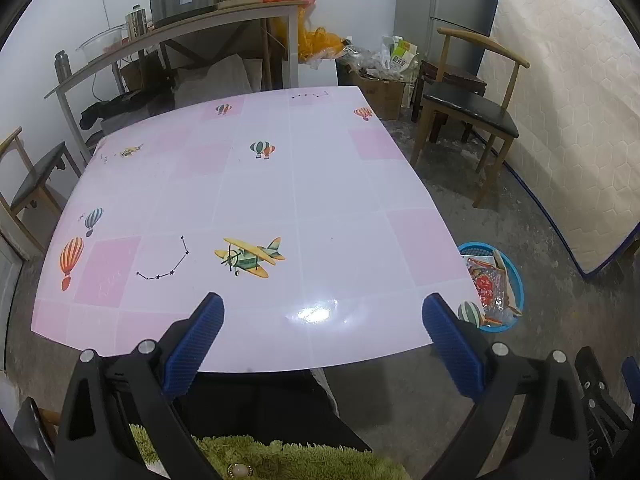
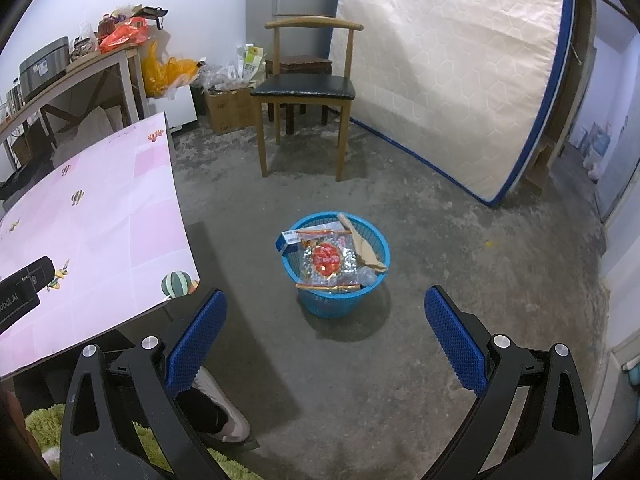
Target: Collect trash
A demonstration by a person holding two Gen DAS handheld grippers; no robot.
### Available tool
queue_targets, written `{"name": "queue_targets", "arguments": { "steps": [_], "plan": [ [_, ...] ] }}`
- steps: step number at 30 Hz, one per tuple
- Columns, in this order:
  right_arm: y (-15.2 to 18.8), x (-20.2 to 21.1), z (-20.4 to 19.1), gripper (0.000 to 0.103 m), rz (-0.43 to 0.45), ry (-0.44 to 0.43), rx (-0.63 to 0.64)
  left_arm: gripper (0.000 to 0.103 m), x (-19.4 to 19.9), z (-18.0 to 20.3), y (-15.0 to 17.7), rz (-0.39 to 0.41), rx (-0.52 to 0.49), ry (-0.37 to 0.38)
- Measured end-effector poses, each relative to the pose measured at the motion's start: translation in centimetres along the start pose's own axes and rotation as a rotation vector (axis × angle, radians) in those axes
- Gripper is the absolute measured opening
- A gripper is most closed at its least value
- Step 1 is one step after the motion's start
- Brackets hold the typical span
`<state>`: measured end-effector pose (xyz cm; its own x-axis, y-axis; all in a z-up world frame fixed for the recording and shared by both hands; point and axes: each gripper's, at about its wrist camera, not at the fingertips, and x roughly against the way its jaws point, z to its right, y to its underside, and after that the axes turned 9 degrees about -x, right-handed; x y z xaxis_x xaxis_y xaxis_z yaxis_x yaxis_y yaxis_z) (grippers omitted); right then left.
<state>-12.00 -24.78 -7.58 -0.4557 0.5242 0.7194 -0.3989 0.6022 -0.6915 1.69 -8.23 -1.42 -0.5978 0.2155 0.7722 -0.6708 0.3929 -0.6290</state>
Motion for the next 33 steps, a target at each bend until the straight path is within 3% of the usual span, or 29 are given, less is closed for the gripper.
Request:
{"name": "queue_targets", "arguments": {
  "steps": [33],
  "plan": [
    [-0.19,-0.2,0.27,0.095,0.006,0.004,-0.004,0.097,0.01,0.25,0.07,0.0,-0.007,0.004]
  ]
}}
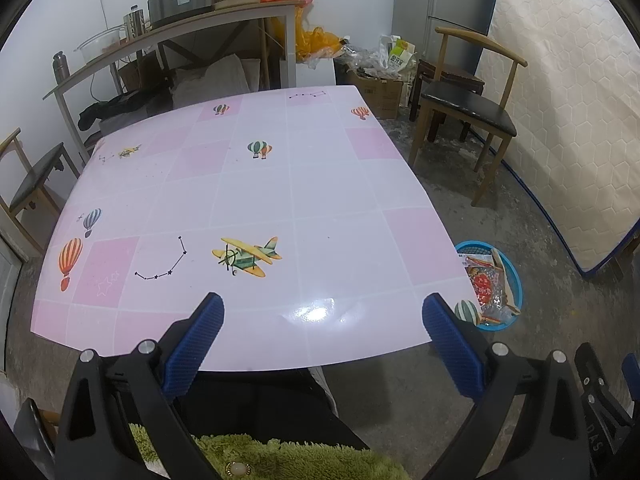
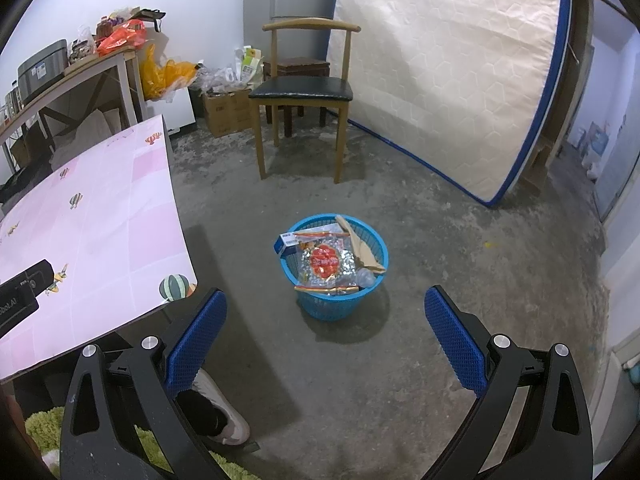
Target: Collect trash
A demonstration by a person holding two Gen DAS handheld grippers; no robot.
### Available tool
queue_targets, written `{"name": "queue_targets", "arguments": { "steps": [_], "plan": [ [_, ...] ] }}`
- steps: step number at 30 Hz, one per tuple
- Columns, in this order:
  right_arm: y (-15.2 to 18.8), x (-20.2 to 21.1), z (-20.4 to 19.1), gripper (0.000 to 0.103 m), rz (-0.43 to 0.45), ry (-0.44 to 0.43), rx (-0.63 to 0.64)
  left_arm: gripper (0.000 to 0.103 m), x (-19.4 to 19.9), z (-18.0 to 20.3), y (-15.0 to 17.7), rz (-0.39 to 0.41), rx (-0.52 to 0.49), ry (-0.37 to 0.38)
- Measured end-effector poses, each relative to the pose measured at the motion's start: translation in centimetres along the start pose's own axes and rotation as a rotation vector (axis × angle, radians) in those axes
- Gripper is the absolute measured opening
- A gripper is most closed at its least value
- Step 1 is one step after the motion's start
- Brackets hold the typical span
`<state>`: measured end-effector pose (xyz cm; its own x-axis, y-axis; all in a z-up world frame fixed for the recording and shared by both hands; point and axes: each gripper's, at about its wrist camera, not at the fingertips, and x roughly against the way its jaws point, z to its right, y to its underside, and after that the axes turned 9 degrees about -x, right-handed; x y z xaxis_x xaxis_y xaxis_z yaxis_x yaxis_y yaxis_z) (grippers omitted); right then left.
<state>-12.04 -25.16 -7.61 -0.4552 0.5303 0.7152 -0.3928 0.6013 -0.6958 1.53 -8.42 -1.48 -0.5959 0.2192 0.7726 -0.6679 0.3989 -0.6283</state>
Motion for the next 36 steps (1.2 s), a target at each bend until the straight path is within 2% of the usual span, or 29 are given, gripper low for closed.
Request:
{"name": "queue_targets", "arguments": {
  "steps": [36],
  "plan": [
    [0.18,0.4,-0.73,0.095,0.01,0.017,-0.008,0.097,0.16,-0.15,-0.37,-0.002,-0.002,0.02]
  ]
}}
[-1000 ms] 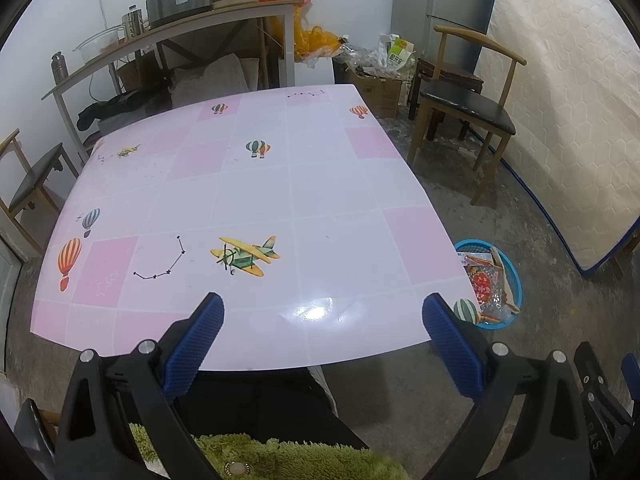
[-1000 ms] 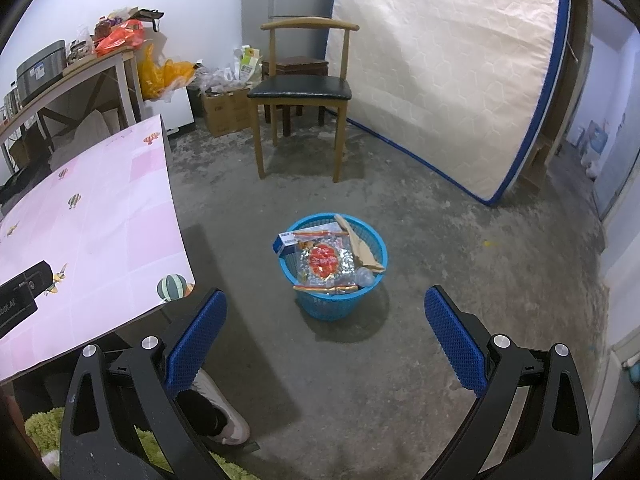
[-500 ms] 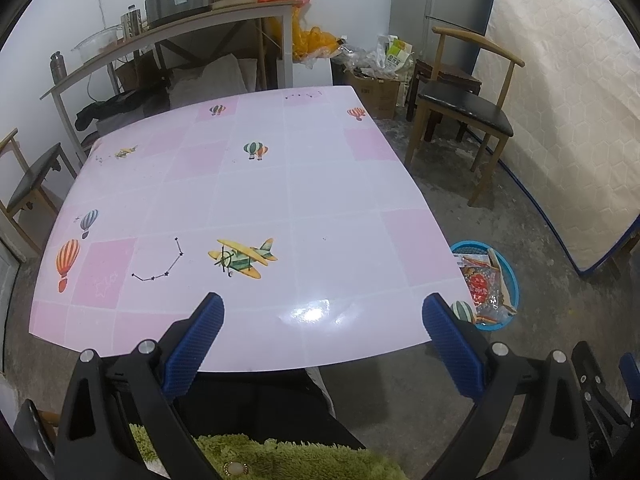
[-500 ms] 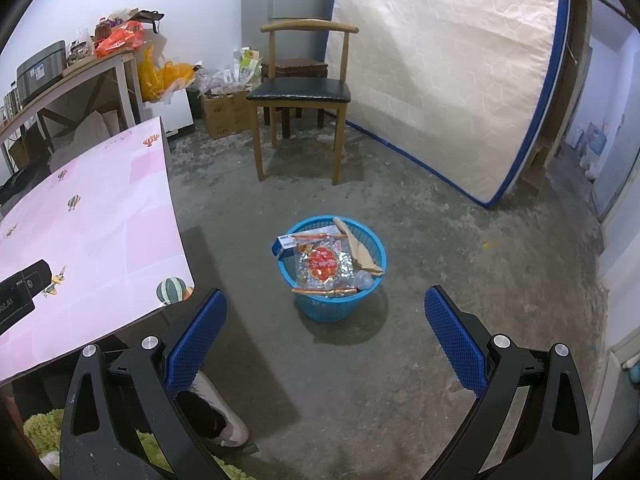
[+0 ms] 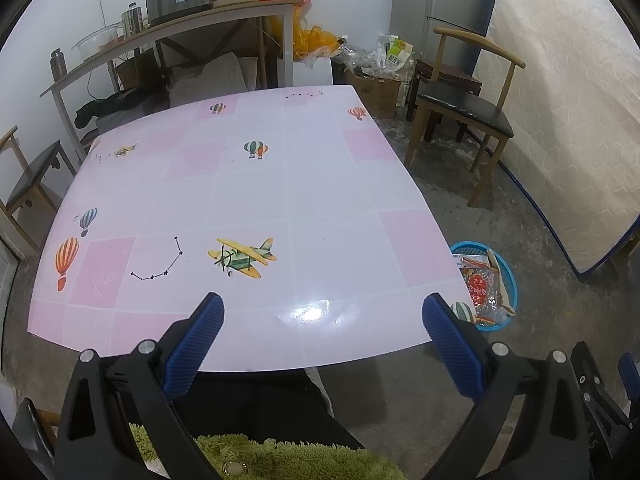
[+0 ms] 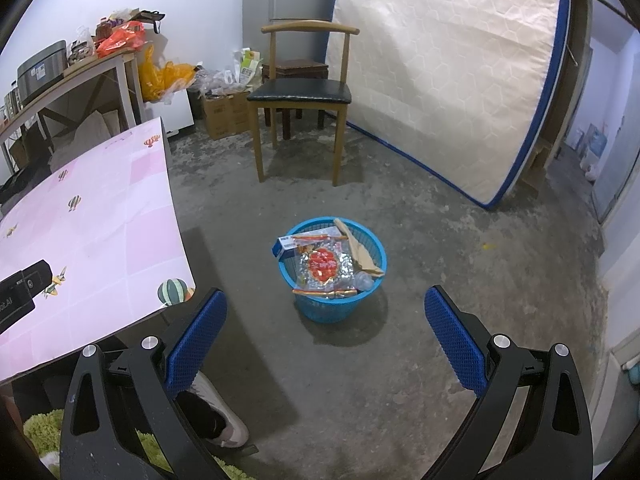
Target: Collect trash
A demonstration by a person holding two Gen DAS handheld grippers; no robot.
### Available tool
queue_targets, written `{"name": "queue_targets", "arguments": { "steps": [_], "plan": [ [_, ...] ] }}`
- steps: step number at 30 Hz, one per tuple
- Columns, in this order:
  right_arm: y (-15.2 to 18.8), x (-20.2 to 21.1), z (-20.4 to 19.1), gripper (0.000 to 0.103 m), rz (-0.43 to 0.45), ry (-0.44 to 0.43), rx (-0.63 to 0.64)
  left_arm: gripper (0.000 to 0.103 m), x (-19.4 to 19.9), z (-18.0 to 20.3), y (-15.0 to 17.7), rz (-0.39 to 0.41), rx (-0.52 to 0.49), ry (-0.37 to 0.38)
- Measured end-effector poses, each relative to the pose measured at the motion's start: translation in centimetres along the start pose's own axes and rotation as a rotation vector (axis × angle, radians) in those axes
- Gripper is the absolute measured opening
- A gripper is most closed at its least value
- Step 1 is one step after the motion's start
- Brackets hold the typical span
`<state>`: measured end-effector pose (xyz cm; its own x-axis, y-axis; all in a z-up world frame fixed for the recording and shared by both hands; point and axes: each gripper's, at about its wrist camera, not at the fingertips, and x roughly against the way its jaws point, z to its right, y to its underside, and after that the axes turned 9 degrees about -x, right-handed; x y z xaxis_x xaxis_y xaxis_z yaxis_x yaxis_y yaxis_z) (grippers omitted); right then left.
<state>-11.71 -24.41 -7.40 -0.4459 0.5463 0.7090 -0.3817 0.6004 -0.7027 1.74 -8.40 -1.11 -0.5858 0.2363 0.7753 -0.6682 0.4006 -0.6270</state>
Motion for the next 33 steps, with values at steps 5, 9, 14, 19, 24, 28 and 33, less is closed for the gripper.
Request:
{"name": "queue_targets", "arguments": {
  "steps": [5,9,14,19,24,28,33],
  "plan": [
    [0.01,-0.02,0.04,0.095,0.002,-0.002,0.001,0.097,-0.08,-0.1,0.0,0.002,0.0,0.0],
    [0.03,-0.04,0.05,0.095,0.001,-0.002,0.0,0.097,-0.08,-0.06,-0.01,0.0,-0.002,0.001],
    [0.06,-0.03,0.05,0.095,0.001,0.0,0.001,0.097,-0.09,-0.09,0.0,0.0,-0.001,0.001],
    [0.16,0.04,0.05,0.095,0.002,-0.002,0.001,0.097,-0.09,-0.07,0.0,0.001,-0.003,0.001],
    [0.14,0.07,-0.02,0.095,0.001,-0.001,0.0,0.097,-0.09,-0.1,0.0,0.0,-0.002,0.001],
    [0.17,0.06,0.0,0.095,0.002,-0.001,-0.002,0.097,-0.09,-0.09,0.0,0.0,-0.002,0.001],
    [0.15,0.09,0.02,0.095,0.002,-0.001,-0.001,0.097,-0.08,-0.09,0.01,0.001,-0.001,0.001]
  ]
}}
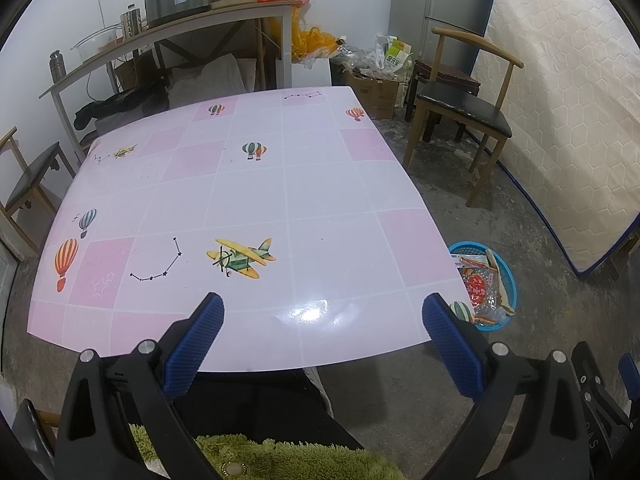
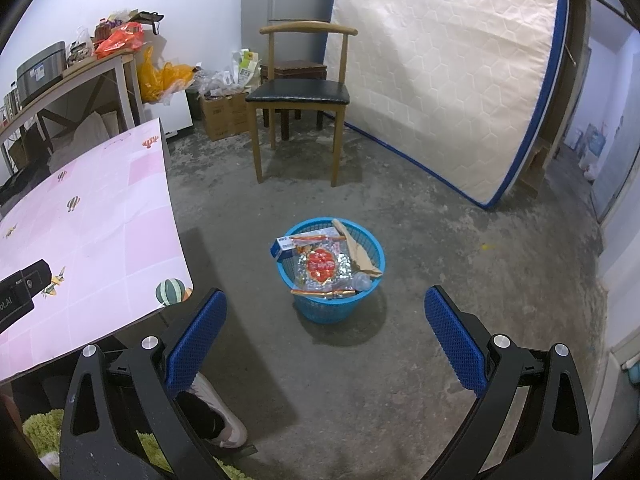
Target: Collect trash
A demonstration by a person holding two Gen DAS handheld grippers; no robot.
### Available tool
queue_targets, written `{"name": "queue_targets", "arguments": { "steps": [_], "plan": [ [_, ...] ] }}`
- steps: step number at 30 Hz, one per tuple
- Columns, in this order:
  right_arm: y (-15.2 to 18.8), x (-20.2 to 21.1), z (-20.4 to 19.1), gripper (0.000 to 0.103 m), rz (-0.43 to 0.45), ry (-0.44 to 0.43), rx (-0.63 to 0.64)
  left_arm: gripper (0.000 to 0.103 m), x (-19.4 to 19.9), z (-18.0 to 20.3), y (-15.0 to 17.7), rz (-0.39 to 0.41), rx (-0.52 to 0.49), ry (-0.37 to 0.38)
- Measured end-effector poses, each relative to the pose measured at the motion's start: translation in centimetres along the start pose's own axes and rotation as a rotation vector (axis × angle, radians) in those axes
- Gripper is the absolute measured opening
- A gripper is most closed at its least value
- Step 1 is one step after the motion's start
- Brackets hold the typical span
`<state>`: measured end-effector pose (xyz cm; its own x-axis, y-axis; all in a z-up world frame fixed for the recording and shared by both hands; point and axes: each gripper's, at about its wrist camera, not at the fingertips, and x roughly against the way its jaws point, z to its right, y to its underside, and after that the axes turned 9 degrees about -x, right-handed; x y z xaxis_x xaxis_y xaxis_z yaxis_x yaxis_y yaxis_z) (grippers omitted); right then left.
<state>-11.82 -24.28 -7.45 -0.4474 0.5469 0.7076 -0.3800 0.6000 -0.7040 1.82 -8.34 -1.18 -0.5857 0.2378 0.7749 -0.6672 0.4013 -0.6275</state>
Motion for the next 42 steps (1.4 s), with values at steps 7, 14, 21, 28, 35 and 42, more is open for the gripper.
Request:
{"name": "queue_targets", "arguments": {
  "steps": [7,14,21,28,35,42],
  "plan": [
    [0.18,0.09,-0.04,0.095,0.002,0.002,-0.002,0.097,-0.02,0.0,0.0,0.0,0.0,0.0],
    [0.18,0.04,-0.07,0.095,0.0,0.0,-0.002,0.097,-0.01,-0.01,0.01,-0.001,0.0,0.0],
    [-0.03,0.21,-0.13,0.095,0.001,0.001,-0.003,0.097,-0.02,0.01,-0.02,0.001,0.001,0.0],
    [0.02,0.32,-0.25,0.095,0.002,0.002,-0.005,0.097,-0.03,0.23,-0.13,0.002,0.002,0.0],
    [0.21,0.38,-0.43,0.095,0.003,0.003,-0.006,0.097,-0.01,0.26,-0.19,0.005,0.004,0.002],
    [0.12,0.37,-0.55,0.095,0.003,0.003,-0.006,0.097,0.11,0.27,-0.29,0.007,0.011,0.008]
  ]
}}
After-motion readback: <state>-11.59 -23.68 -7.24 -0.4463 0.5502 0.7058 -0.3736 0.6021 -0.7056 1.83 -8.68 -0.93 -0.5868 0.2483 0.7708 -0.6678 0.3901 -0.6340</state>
